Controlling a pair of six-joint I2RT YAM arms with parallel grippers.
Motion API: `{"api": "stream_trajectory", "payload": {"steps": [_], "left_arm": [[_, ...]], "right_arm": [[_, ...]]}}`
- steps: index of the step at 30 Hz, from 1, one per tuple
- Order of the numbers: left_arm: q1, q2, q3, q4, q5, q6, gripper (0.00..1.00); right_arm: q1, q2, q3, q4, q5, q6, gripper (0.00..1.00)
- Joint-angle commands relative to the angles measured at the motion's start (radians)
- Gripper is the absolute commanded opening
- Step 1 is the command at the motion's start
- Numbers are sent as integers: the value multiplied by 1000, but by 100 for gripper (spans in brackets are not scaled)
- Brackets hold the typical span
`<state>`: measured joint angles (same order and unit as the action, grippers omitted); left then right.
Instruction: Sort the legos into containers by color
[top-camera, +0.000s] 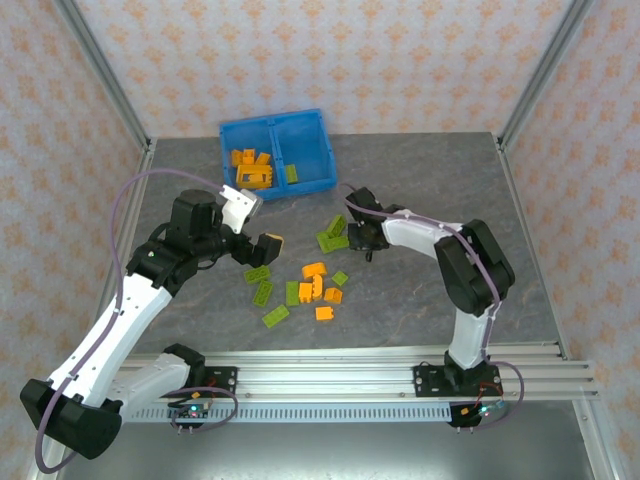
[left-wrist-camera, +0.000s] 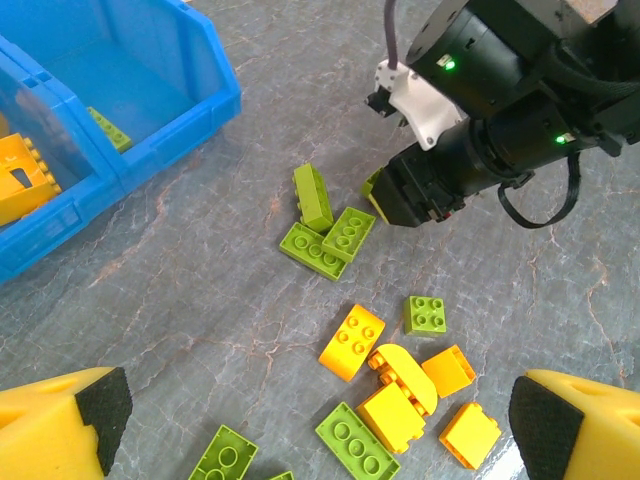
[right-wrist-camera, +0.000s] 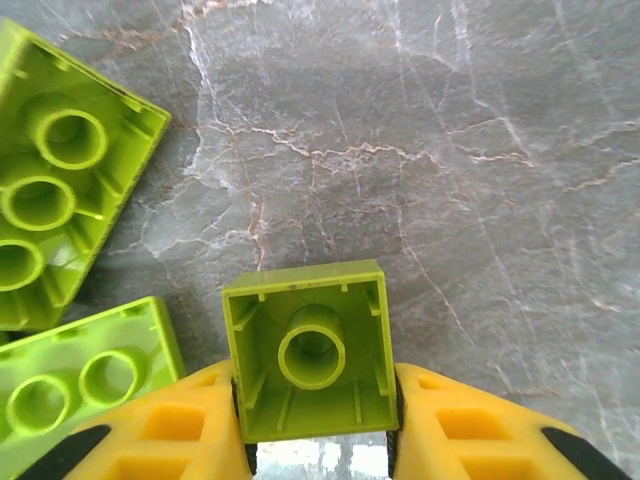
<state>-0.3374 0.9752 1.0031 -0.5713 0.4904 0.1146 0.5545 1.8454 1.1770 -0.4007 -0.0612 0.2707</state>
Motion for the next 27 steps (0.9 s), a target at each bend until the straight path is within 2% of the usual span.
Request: {"api": "stream_trajectory", "payload": {"steps": [1, 7, 11, 18, 27], "left_arm": [[10, -14, 12, 5, -10, 16, 100], [10, -46, 1, 22, -8, 19, 100], [9, -75, -9, 36, 11, 32, 100], [9, -116, -27, 44, 67, 73, 100], [8, -111, -17, 28, 52, 66, 100]], "right_arm": [[-4, -130, -11, 31, 40, 20, 33], [-5, -254, 54, 66, -30, 4, 32], [-5, -217, 202, 96, -121, 11, 32], [-4, 102, 613, 51, -167, 36, 32], [-4, 627, 1329, -254, -92, 40, 32]]}}
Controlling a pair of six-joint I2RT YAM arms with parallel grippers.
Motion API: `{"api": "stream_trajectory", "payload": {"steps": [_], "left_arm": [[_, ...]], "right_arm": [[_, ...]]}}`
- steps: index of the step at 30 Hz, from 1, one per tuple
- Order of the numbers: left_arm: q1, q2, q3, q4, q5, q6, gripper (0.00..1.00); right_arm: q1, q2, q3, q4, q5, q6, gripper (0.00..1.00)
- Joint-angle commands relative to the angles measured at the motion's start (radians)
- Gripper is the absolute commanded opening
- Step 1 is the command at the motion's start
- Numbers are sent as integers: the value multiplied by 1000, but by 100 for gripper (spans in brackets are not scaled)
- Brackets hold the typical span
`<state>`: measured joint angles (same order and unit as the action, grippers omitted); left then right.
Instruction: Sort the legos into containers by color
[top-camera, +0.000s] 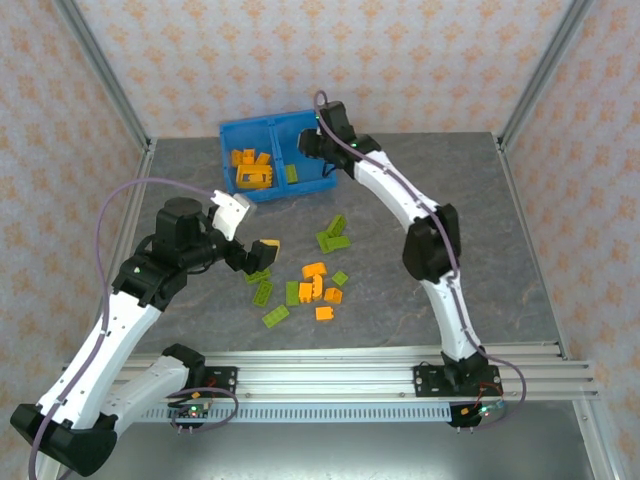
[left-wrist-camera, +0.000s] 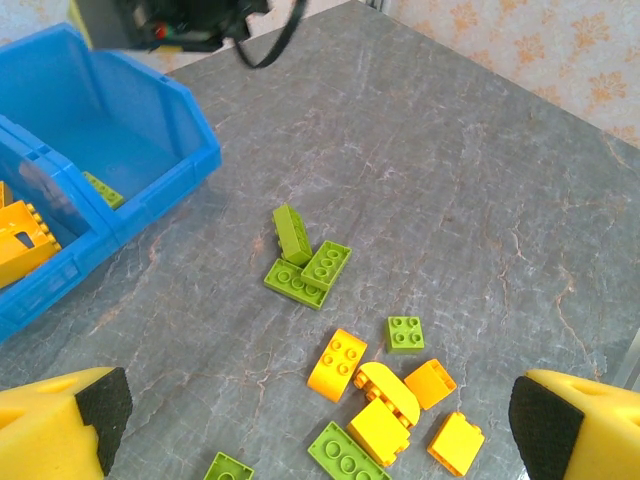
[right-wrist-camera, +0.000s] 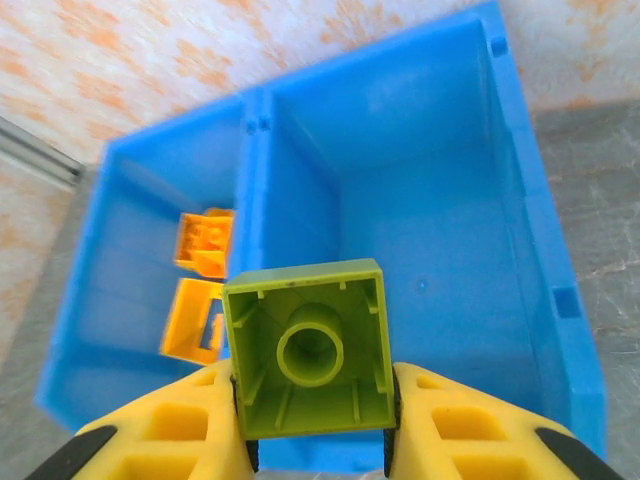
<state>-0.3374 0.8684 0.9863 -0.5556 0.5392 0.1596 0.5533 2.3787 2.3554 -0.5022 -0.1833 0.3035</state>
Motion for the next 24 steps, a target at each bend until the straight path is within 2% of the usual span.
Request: {"api": "stream_trajectory", "payload": {"steps": [1, 4, 10, 15, 21, 24], "left_arm": [[8, -3, 0, 10, -2, 21, 100], [8, -3, 2, 6, -5, 22, 100], [8, -1, 3, 3, -21, 16, 100], [8, 6, 3, 4, -19, 13, 100], [8, 10, 0, 3, -38, 12, 100], [8, 11, -1, 5, -44, 11, 100]], "right_arm": [[-4, 142, 216, -164, 12, 7, 33], [-4, 224, 283, -132, -5, 22, 35], [-5, 253, 271, -70, -36, 72, 39], [-5, 242, 300, -78, -60, 84, 54], [-6, 136, 267, -126, -84, 62, 53], [-4, -8, 117, -108, -95, 51, 52]]}}
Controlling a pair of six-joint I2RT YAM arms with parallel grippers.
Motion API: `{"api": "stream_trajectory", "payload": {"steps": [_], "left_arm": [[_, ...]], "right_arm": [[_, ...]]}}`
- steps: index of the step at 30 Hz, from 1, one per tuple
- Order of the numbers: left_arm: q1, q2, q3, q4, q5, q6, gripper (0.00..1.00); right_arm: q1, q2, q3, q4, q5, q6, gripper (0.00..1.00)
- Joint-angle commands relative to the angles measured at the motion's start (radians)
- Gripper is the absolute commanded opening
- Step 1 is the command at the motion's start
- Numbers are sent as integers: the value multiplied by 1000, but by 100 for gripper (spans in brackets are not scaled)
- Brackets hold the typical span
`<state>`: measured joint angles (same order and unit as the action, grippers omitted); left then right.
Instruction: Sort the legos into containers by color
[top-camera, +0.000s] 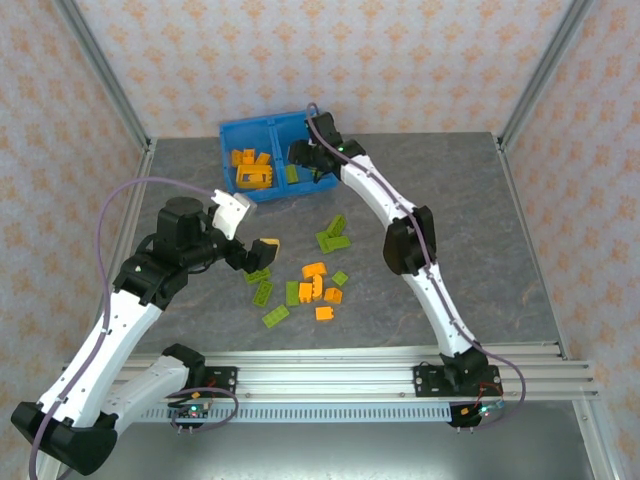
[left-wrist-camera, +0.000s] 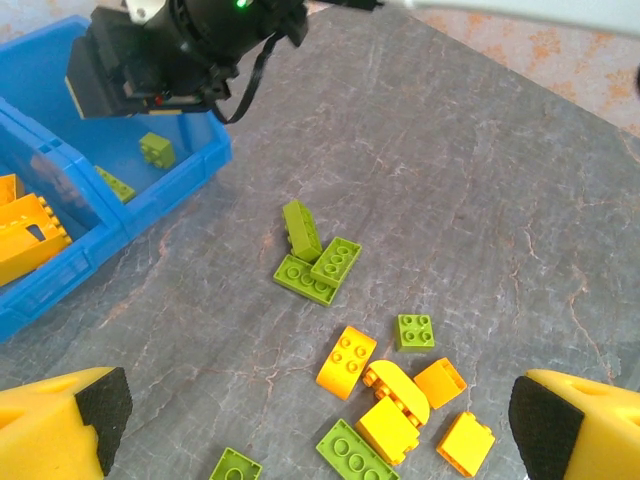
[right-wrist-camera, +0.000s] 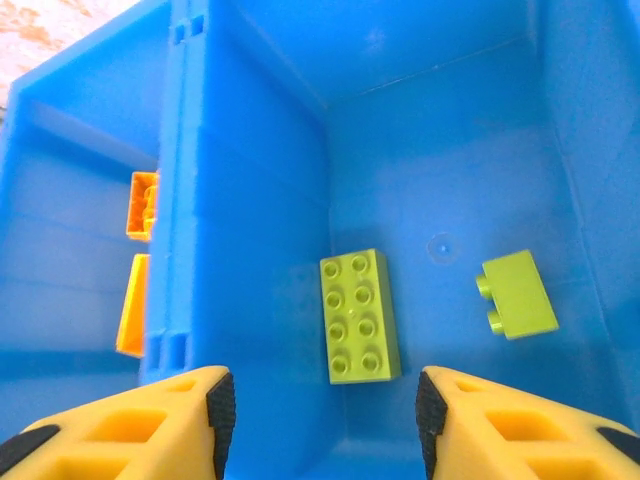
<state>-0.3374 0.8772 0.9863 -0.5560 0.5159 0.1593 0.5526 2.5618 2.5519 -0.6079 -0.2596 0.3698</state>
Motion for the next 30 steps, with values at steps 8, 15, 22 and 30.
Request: {"api": "stream_trajectory", "payload": {"steps": [8, 15, 22, 30], "left_arm": [[8, 5, -4, 8, -37, 11, 100], [8, 36, -1, 17, -21, 0, 100], [8, 56, 4, 13, -29, 0, 100], [8, 51, 3, 4, -51, 4, 100]], "right_arm": [[-3, -801, -999, 348, 115, -100, 57], [4, -1003, -1353, 273, 62, -210, 61], [55, -934, -1400, 201, -90, -223, 99], [56, -731, -1287, 171, -29, -219, 99]]}}
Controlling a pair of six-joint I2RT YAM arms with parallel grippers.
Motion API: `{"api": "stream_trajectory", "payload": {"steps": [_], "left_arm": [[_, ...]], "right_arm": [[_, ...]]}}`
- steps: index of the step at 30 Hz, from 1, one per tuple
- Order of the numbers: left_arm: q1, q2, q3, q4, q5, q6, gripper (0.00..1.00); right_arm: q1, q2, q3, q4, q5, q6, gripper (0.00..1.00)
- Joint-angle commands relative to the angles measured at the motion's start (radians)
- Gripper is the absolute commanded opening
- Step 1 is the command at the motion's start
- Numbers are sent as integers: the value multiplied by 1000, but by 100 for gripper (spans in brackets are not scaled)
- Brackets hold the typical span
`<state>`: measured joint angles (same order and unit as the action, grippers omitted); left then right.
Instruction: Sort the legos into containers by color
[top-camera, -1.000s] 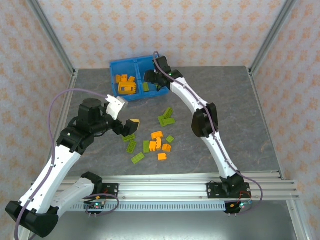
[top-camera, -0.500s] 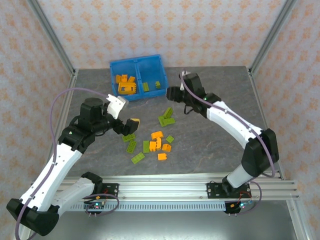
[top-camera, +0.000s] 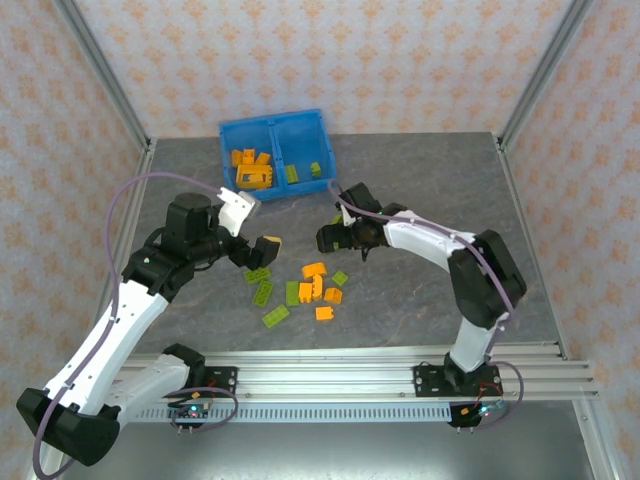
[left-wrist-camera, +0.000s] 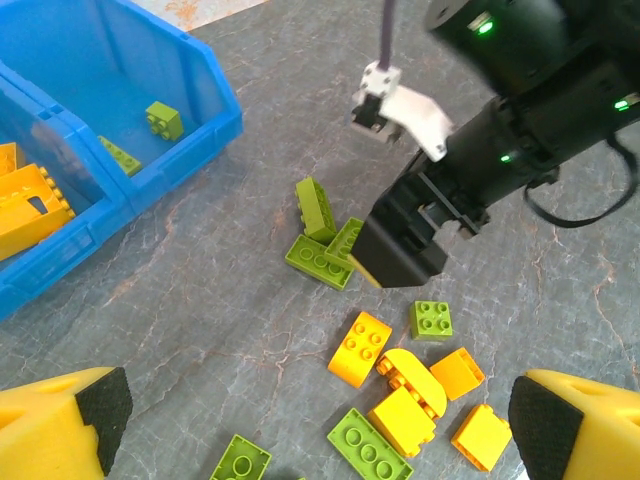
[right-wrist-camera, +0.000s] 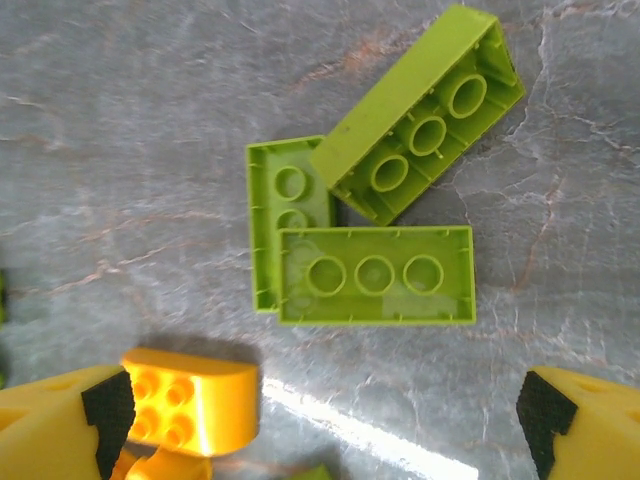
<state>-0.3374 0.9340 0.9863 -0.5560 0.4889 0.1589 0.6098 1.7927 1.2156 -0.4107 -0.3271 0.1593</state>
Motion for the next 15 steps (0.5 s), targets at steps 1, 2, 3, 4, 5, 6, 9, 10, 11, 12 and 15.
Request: {"api": "stream_trajectory", "payload": {"steps": [1, 2, 3, 4, 5, 6, 9, 10, 11, 12, 15], "left_arm": [[8, -7, 3, 2, -26, 5, 100], [8, -11, 2, 0, -29, 5, 100], [8, -12, 2, 0, -32, 7, 100], [8, -13, 2, 1, -33, 7, 100], [8, -14, 3, 1, -35, 8, 100], [8, -14, 3, 0, -35, 9, 100], [8, -12, 3, 1, -33, 9, 100], [8, -11, 3, 1, -32, 9, 100], [8, -11, 5, -1, -32, 8, 100], [8, -11, 5, -2, -32, 9, 100], [8, -11, 5, -1, -32, 9, 100]], "right_arm": [[-2, 55, 60, -32, 52, -9, 99], [-1, 66, 68, -32, 63, -10, 99], [-1, 74, 68, -25, 64, -11, 99], [-3, 84, 68, -18, 58, -15, 99], [-4, 95, 71, -16, 52, -17, 99], [-3, 106, 74, -15, 49, -16, 99], [-4, 136, 75, -11, 38, -5, 93], [-4, 140, 71, -6, 39, 0, 92], [-3, 142, 66, 1, 41, 1, 90], [-3, 145, 59, 12, 39, 5, 89], [-5, 162, 54, 29, 38, 10, 85]]}}
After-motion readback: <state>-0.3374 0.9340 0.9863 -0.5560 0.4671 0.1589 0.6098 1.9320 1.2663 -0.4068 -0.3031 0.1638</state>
